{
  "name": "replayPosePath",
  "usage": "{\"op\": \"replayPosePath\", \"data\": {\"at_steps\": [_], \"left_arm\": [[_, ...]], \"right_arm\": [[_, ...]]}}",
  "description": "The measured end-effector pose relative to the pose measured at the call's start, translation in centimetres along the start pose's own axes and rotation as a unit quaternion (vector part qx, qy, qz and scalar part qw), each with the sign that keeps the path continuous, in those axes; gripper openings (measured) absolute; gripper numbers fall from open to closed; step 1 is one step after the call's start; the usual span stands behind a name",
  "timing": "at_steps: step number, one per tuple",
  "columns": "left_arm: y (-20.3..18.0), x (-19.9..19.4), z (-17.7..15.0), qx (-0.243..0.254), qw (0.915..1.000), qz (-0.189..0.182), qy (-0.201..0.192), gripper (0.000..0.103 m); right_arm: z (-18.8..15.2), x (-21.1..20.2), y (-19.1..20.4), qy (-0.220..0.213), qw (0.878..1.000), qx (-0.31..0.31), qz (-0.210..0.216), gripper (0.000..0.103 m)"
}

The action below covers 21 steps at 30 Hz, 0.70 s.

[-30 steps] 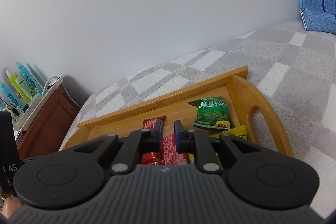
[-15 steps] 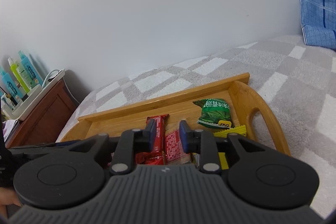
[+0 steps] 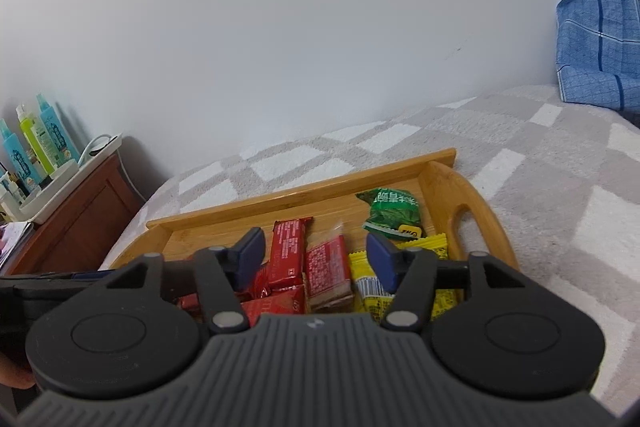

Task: Organize snacks
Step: 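Open both tools to release the Biscoff packet and red packet in the tray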

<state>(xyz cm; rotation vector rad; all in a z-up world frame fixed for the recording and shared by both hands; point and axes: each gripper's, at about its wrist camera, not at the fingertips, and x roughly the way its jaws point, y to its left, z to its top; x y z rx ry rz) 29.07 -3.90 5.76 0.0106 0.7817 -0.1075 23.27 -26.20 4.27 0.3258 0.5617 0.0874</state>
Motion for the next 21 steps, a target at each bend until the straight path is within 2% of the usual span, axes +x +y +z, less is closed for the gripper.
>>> {"op": "replayPosePath", "data": {"at_steps": [10,21], "left_arm": [[0.3,-3.1,-1.2,0.001,0.9999,0.002,-0.011,0.100],[0.3,-6.7,-3.9,-0.003,0.9998,-0.001,-0.018,0.101]], "right_arm": [[-0.7,-2.1,-0.2,-0.016,1.000,-0.004,-0.014,0.084],[-3.0,-5.0,-0.8,-0.029,0.999,-0.014,-0.033,0.087]]}}
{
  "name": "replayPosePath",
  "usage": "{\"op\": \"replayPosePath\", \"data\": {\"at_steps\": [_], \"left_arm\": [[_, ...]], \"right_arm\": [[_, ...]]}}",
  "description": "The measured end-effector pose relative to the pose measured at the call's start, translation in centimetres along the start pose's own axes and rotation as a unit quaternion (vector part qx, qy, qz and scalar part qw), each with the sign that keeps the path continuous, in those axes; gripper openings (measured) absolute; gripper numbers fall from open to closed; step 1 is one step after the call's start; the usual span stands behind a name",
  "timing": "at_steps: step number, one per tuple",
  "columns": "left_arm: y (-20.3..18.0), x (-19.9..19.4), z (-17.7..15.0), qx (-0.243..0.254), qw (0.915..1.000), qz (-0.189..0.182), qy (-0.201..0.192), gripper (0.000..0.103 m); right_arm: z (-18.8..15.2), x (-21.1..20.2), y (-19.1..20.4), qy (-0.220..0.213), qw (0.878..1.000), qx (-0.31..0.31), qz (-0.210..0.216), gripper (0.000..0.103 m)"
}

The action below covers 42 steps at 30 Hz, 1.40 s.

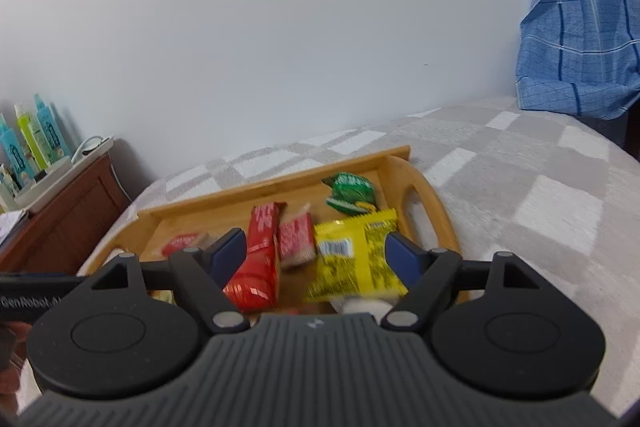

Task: Organize snacks

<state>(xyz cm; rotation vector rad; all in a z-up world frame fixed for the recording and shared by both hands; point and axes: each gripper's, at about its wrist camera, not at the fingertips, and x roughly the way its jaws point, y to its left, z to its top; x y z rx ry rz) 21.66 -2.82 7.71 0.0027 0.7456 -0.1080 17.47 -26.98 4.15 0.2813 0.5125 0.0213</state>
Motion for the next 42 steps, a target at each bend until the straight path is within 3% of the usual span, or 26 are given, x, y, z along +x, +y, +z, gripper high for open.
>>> {"op": "replayPosePath", "data": {"at_steps": [20,31,38,42], "left_arm": [[-1.3,-4.6,-6.4,0.013,0.9999,-0.001,-0.001,0.102],[-0.3,-4.7,-9.8,0.005,1.0000,0.001,0.008,0.102],[0.1,-3.6,-11.8,0.004,0.9998,-0.008,0.019,0.102],[0.1,-3.3,-12.4,0.013,0.9999,-0.007,0.006,0.103]], "right_arm": [[-6.1,-6.8,-1.0,-0.016,0.998,-0.049,-0.025,0.094],[-9.3,-7.9,0.0,-0.002,0.996,-0.076,-0.039,0.101],[-10.7,-7.4,0.3,0.013,0.993,-0.094,-0.070,0.103],[-11.6,-7.0,0.4,0.023,0.991,-0.101,-0.083,0.103]]}}
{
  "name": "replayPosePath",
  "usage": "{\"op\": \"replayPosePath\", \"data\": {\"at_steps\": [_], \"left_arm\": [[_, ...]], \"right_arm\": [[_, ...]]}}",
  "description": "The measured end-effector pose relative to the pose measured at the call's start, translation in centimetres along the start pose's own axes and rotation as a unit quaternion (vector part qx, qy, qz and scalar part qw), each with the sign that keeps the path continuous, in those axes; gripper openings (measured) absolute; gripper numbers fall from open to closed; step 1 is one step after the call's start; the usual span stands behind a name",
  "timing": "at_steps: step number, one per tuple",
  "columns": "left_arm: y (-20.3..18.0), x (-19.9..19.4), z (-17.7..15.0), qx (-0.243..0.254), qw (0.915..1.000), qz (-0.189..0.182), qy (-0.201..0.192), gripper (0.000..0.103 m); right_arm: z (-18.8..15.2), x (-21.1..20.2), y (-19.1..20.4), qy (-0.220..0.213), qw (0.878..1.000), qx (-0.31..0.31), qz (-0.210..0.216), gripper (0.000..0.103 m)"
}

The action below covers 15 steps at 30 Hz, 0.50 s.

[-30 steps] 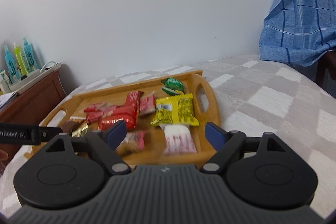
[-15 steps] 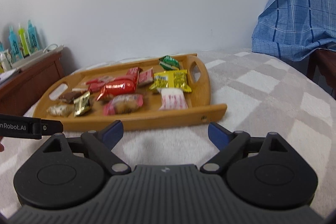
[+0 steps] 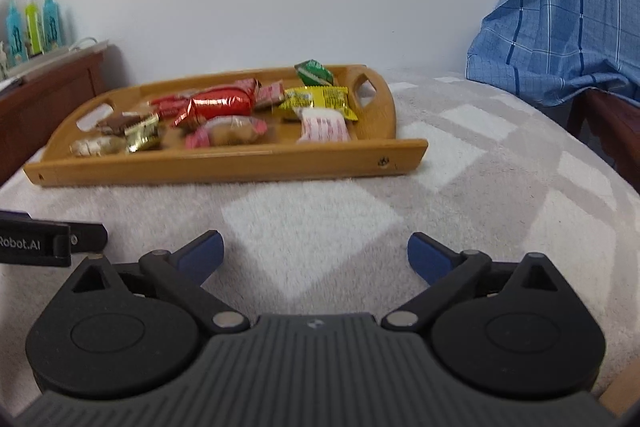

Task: Organize snacks

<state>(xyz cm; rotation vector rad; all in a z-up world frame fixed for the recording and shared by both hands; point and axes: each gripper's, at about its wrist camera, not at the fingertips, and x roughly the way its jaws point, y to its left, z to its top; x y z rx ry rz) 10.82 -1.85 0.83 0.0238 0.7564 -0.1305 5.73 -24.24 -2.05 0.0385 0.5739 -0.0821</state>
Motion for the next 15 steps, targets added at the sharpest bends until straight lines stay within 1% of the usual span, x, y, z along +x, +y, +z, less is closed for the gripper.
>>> {"op": "replayPosePath", "data": {"at_steps": [3,9,15], "left_arm": [[-0.12,0.14,-0.09,0.002,1.0000,0.001,-0.001,0.103],[-0.25,0.11,-0.78,0.001,0.9998,0.004,-0.019,0.103],[-0.44,0.02,-0.80,-0.010,0.9998,0.013,-0.015,0.103]], "right_arm": [[-0.30,0.01,0.65,-0.006,1.000,-0.021,-0.008,0.103],[-0.37,0.29,0.63,-0.004,1.000,-0.018,-0.006,0.103],[-0.53,0.34,0.80,-0.007,1.000,-0.021,-0.009,0.103]]}}
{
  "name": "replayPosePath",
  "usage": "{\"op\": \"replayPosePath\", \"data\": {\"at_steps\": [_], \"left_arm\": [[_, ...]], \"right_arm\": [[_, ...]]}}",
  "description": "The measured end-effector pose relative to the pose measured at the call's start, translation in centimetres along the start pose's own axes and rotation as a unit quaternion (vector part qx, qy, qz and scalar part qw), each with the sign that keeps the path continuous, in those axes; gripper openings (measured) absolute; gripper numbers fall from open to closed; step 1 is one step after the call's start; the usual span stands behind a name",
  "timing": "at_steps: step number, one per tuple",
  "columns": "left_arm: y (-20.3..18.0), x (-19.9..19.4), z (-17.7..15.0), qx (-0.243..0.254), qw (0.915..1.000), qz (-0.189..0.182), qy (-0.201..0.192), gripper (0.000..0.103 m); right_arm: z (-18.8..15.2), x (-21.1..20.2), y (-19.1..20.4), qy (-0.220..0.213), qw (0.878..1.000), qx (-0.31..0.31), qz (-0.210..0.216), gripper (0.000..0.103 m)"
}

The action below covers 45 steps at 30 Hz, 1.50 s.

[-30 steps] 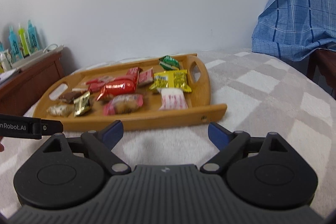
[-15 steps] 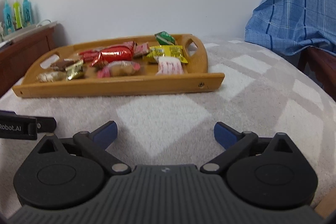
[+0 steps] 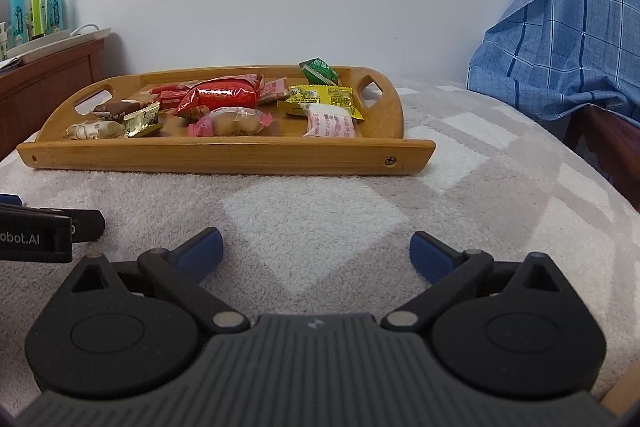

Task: Organize snacks

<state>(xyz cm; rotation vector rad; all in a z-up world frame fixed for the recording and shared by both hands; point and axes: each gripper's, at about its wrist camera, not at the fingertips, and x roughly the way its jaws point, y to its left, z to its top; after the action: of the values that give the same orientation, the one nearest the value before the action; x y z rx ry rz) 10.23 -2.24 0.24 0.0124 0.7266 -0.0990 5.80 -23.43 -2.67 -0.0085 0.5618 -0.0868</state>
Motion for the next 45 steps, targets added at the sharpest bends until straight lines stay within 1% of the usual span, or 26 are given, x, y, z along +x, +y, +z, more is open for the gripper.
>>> {"op": "replayPosePath", "data": {"at_steps": [27,36,45], "left_arm": [[-0.02,0.13,0.39,-0.012,0.9997,0.006,0.022,0.103],[-0.17,-0.15,0.17,-0.016,0.9995,0.014,0.021,0.103],[-0.18,-0.20,0.07,-0.011,0.9997,0.012,0.018,0.103]], "right_arm": [[-0.01,0.02,0.06,-0.001,1.000,-0.001,0.000,0.103],[0.02,0.03,0.07,-0.001,1.000,-0.001,0.000,0.103],[-0.02,0.03,0.09,-0.001,1.000,-0.001,0.000,0.103]]}}
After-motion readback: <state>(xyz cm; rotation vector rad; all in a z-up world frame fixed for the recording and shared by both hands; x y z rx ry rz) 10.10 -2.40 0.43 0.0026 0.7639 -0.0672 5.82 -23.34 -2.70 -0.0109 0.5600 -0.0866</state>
